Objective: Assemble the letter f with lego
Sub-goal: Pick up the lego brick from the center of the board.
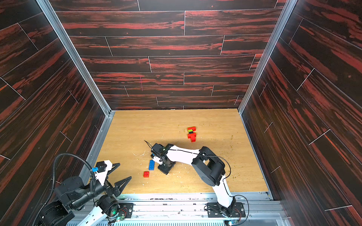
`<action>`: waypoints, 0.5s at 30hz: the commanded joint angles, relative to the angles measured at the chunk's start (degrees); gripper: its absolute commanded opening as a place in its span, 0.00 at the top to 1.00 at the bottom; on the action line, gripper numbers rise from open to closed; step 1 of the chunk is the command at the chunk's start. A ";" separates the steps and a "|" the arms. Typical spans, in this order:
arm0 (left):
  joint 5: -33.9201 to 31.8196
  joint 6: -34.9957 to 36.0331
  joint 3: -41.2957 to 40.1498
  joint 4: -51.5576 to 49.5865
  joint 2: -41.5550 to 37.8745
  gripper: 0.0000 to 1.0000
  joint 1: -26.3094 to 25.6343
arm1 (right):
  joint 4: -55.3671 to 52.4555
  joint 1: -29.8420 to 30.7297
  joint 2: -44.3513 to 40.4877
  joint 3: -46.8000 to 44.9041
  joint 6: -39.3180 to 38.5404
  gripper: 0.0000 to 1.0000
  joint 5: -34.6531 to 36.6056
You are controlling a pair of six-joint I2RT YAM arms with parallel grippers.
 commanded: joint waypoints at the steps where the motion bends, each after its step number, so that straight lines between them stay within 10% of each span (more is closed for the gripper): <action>1: 0.55 0.28 0.41 0.25 0.94 0.00 -0.20 | -1.47 0.47 1.44 0.77 -0.09 0.65 -0.84; 15: 0.50 0.33 0.38 0.24 0.91 0.00 -0.20 | -6.83 1.09 -0.92 3.60 -6.37 0.74 0.07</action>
